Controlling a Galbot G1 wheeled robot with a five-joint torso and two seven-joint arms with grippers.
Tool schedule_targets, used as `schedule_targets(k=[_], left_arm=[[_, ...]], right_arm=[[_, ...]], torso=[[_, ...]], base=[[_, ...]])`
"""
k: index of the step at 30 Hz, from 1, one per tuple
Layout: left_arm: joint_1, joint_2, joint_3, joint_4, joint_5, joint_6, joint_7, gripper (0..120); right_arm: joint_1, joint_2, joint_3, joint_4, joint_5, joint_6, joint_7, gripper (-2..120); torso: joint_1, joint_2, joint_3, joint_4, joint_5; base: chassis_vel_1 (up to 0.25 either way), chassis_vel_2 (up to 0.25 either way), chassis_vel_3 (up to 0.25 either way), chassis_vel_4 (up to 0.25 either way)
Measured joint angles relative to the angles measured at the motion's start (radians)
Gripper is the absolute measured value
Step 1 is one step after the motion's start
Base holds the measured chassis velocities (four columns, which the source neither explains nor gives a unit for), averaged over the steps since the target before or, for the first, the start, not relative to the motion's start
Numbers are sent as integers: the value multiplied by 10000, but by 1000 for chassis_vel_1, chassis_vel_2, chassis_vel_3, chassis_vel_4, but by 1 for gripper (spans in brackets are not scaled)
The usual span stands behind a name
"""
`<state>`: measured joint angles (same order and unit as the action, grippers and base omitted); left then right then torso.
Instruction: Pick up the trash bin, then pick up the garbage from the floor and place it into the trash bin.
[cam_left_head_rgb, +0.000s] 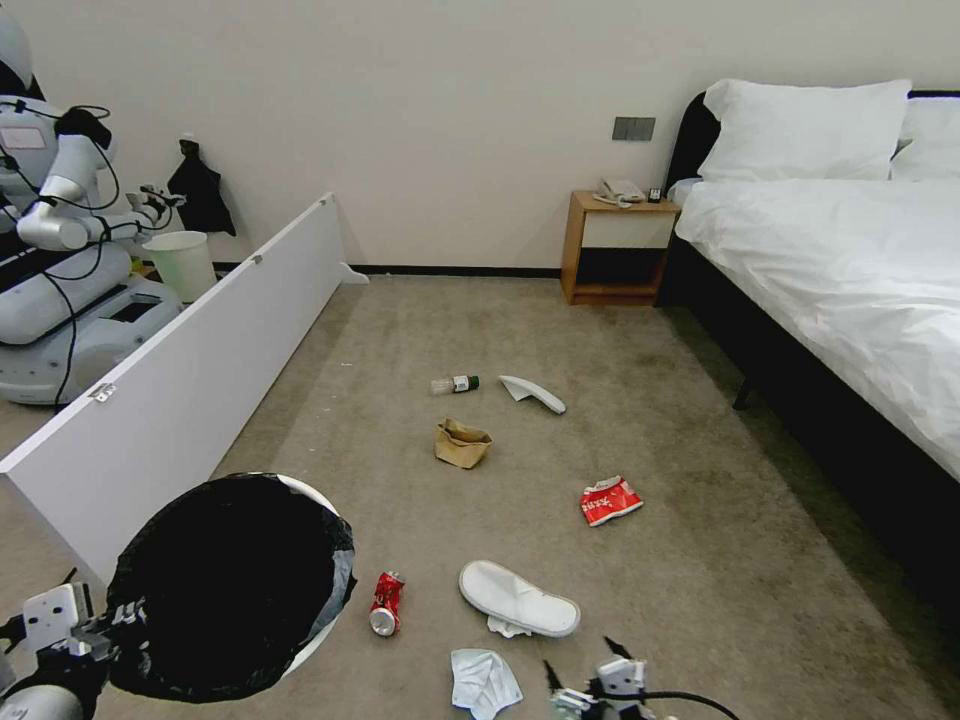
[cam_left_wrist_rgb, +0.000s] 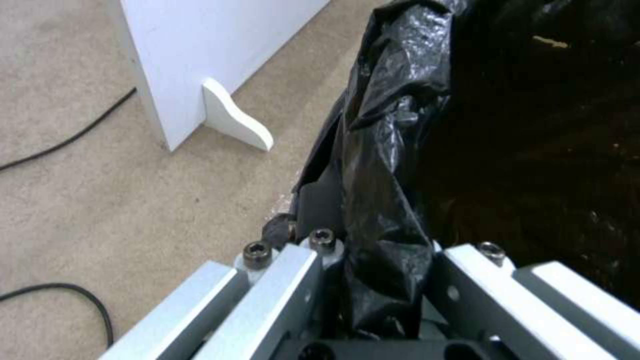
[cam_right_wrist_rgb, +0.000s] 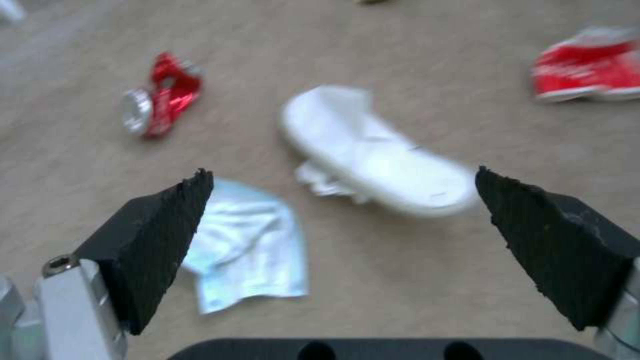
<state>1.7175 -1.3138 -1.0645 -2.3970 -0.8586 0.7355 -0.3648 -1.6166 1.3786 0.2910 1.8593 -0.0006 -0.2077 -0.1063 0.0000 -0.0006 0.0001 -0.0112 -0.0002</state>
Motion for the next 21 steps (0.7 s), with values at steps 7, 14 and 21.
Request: schedule_targets(k=[7,14,21], left_arm=[[179,142,-33,-106,-231,0,-75,3],[181,140,-48,-163,-45,0,55,3],[180,146,-45,-199,148,0,390,3]], right_arm=[[660,244,-735,-992,-436,-7,6,100],[1140,396,-923,-1791,-457,-126,133,100],[1384,551,-917,-2279,-341,-263,185,100]], torso=[[0,0,0,-1,1],[0,0,0,-1,0],[0,0,0,-2,0]], base=[[0,0,0,0],[0,0,0,0],[0,0,0,0]])
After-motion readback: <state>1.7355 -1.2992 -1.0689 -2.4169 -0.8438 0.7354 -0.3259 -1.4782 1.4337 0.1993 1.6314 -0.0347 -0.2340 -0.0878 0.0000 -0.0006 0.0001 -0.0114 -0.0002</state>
